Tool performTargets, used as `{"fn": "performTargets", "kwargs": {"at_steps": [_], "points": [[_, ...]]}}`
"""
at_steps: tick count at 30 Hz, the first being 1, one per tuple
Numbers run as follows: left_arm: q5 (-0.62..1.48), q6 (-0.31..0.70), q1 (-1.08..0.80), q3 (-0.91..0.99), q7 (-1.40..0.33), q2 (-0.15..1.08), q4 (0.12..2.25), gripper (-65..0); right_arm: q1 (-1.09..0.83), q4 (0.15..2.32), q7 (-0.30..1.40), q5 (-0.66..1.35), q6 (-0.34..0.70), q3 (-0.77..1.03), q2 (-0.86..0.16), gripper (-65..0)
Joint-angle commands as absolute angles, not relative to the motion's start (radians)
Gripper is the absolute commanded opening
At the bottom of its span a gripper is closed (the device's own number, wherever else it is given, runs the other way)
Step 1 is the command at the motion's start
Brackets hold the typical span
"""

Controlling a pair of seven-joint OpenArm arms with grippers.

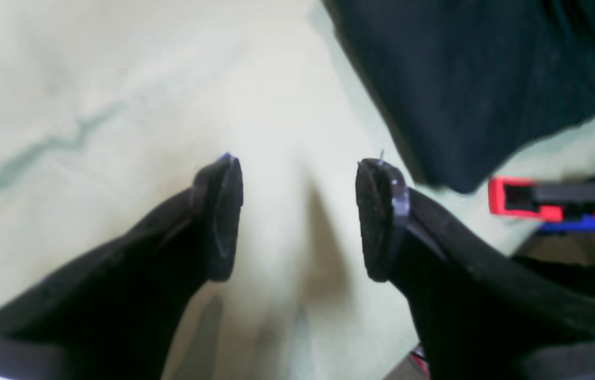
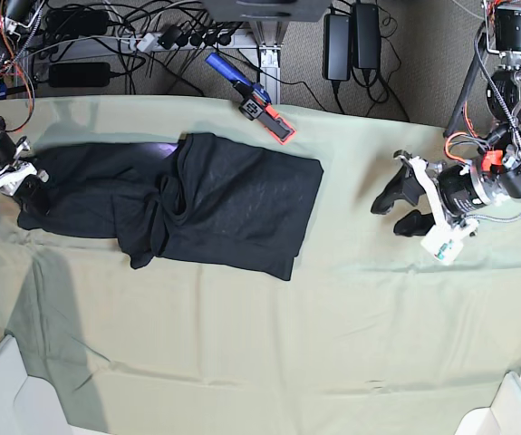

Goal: Fold the T-shirt properly

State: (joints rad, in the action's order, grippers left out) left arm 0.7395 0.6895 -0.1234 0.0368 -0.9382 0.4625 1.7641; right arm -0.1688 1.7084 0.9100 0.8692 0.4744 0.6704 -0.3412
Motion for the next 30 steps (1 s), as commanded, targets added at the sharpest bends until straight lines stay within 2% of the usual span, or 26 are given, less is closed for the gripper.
{"fn": "performTargets", "kwargs": {"at_steps": [1,5,9,18,23,24,26,27,28,30], "points": [[0.741,0.698,-0.119,0.044,-0.917,0.475,1.779,-27.4,-0.155,1.77,0.889,0.901,0.554,0.664,-0.341,-65.0],[0.732,0.698,-0.156,0.047,-0.917,0.502,1.779,-27.4,-0.155,1.942,0.889,0.883,0.554,0.598,-0.26,-65.0],[0.728,0.698,-0.181,0.047,-0.917,0.533,1.779,-27.4,-0.155,2.053,0.86,0.82,0.553,0.453,-0.183,-65.0],[0.73,0.698,-0.218,0.054,-0.918,0.621,1.779,-27.4,-0.119,2.051,0.777,0.572,0.554,0.126,-0.019,-65.0],[0.775,0.698,-0.235,0.117,-0.937,0.632,1.779,-27.4,-0.119,1.983,0.751,0.516,0.554,0.015,0.003,-65.0],[0.798,0.698,-0.241,0.143,-0.941,0.632,1.779,-27.4,-0.119,1.968,0.751,0.516,0.554,-0.009,0.003,-63.0],[0.852,0.698,-0.256,0.204,-0.951,0.632,1.779,-27.4,-0.119,1.94,0.749,0.516,0.553,-0.058,0.003,-43.5],[0.879,0.698,-0.264,0.236,-0.958,0.632,1.779,-27.4,-0.119,1.928,0.741,0.516,0.553,-0.083,0.003,-36.2],[0.905,0.698,-0.27,0.266,-0.967,0.632,1.779,-27.4,-0.119,1.921,0.729,0.516,0.554,-0.107,0.003,-31.6],[0.942,0.698,-0.275,0.316,-0.988,0.632,1.779,-27.4,-0.117,1.918,0.712,0.516,0.554,-0.151,0.003,-30.3]]}}
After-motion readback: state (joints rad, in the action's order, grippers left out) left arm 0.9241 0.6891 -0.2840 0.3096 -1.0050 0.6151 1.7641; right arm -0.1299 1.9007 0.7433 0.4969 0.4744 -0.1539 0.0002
